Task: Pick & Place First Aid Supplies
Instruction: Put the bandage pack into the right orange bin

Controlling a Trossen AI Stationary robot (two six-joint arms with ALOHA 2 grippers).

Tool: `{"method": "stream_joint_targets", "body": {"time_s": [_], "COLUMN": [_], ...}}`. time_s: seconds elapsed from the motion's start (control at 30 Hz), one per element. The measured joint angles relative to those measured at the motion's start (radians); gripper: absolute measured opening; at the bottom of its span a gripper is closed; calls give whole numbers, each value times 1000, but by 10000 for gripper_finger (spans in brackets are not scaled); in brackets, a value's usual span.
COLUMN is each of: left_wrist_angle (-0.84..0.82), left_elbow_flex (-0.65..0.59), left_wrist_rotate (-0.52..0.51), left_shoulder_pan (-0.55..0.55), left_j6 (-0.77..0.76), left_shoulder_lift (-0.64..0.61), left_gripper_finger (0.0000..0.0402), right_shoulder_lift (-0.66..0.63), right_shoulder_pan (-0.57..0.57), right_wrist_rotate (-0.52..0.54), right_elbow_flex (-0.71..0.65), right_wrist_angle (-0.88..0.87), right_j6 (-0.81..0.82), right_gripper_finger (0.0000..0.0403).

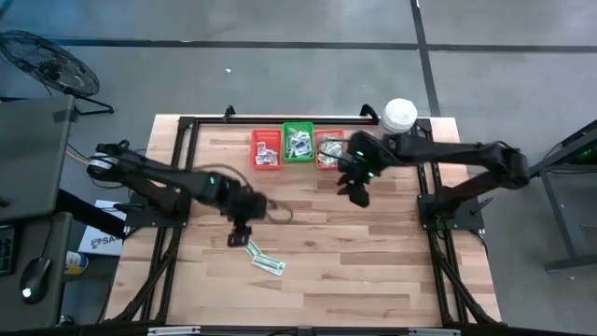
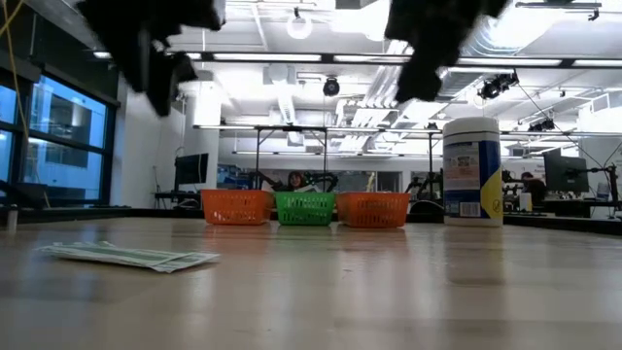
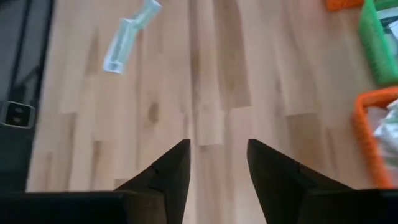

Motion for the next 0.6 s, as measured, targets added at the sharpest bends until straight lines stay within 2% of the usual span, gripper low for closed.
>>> {"method": "stream_joint_targets", "body": {"time_s": [0.13,0.27,0.47,0.6], "left_wrist_angle": [93,169,194,194], "left_elbow_flex": [-68,-100,-112,-112], "left_wrist_rotate": [-53,-61,-32,-3], "left_shoulder_pan": [-92,-132,-145,-142], "left_j6": [89,161,242,291], "left_shoulder_lift": [40,96,228,295], "left_gripper_finger": [220,220,220,220], "right_shoulder_lift": [-170,-308,-455,-505], "right_shoulder_pan": [59,123,224,285], "right_wrist_rotate": [16,88,197,248], "right_elbow_flex": [-173,-282,-384,-412], "right_wrist_angle": [143,177,212,211], "right_j6": [93,165,290,351], "right_gripper_finger": [150,150,150,150]}}
